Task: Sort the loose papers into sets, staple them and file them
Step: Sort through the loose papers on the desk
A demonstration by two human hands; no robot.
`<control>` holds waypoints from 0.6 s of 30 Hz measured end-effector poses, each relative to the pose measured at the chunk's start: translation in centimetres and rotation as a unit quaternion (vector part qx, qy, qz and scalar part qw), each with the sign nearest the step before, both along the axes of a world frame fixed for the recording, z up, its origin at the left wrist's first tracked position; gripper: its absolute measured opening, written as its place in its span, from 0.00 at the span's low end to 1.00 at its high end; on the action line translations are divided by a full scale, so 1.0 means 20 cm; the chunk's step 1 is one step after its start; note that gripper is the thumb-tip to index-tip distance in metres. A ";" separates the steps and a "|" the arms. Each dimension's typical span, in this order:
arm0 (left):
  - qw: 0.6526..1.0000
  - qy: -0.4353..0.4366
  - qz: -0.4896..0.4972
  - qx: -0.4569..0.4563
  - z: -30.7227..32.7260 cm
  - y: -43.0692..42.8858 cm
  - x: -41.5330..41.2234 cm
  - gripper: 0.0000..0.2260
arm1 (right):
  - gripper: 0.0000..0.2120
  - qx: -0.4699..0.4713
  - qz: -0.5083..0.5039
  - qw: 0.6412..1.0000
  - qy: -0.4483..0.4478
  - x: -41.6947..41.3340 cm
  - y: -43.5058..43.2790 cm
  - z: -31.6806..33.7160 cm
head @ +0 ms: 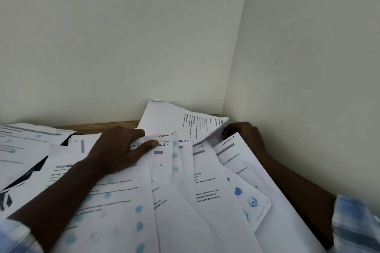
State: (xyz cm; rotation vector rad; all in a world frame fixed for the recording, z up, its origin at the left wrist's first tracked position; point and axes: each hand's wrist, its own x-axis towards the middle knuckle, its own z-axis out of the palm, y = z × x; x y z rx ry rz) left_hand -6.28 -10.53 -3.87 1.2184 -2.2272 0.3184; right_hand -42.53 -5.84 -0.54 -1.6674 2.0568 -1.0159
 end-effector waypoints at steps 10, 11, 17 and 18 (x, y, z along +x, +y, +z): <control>1.000 -0.009 0.005 0.008 -0.01 -0.01 -0.01 0.32 | 0.38 0.216 0.018 0.950 0.227 0.01 -0.15 0.06; 1.000 -0.008 0.002 0.005 -0.01 -0.01 -0.01 0.32 | 0.36 0.210 -0.001 0.940 0.269 0.03 -0.16 0.05; 1.000 -0.009 -0.001 0.018 -0.02 -0.01 -0.01 0.32 | 0.38 0.224 -0.031 0.921 0.318 0.08 -0.21 0.04; 1.000 -0.006 -0.003 0.019 -0.02 -0.01 -0.01 0.32 | 0.37 0.218 -0.033 0.921 0.322 0.07 -0.22 0.04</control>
